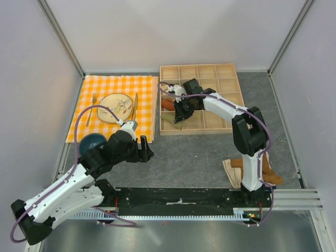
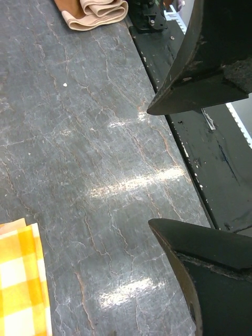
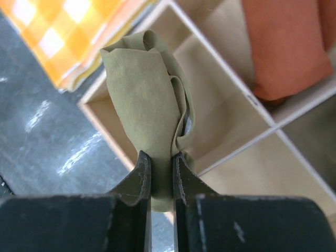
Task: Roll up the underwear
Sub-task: Place the underwear in the storage box.
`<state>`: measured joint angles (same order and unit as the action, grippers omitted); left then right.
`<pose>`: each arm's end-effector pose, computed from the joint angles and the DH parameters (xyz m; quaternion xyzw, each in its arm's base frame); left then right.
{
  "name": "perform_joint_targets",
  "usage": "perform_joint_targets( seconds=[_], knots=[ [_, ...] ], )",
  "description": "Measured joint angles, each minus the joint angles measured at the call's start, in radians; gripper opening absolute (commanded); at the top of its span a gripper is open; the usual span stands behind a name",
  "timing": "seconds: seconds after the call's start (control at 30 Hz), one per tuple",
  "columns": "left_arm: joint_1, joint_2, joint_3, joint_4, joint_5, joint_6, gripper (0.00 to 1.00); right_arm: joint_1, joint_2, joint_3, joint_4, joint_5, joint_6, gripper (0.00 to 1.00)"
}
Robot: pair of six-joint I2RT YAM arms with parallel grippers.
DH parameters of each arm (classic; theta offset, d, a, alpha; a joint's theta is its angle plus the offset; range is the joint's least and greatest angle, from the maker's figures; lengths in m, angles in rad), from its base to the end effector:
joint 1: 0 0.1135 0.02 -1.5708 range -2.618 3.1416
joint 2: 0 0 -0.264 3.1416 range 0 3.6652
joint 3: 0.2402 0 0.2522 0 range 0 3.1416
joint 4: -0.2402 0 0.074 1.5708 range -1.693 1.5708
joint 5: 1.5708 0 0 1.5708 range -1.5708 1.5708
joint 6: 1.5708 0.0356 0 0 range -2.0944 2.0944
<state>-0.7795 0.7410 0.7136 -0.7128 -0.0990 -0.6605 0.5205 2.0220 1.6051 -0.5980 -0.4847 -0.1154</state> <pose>0.1110 -0.1047 0.2712 0.0344 0.9134 -0.2317 0.3328 0.3727 0.2327 0.2171 -0.3544 0.8661 0.2796 0.2145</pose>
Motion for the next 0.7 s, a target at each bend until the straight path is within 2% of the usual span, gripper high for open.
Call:
perform_joint_targets(
  seconds=[0.23, 0.43, 0.7],
  knots=[
    [0.012, -0.026, 0.019, -0.03, -0.027, -0.026, 0.86, -0.006, 0.048, -0.032, 0.1, 0.103, 0.138, 0.08],
    [0.017, -0.002, 0.049, -0.055, -0.03, -0.027, 0.86, 0.014, 0.064, -0.06, 0.17, 0.148, 0.183, 0.11],
    [0.024, 0.014, 0.061, -0.063, -0.03, -0.027, 0.86, 0.041, 0.092, -0.06, 0.209, 0.146, 0.18, 0.37]
  ],
)
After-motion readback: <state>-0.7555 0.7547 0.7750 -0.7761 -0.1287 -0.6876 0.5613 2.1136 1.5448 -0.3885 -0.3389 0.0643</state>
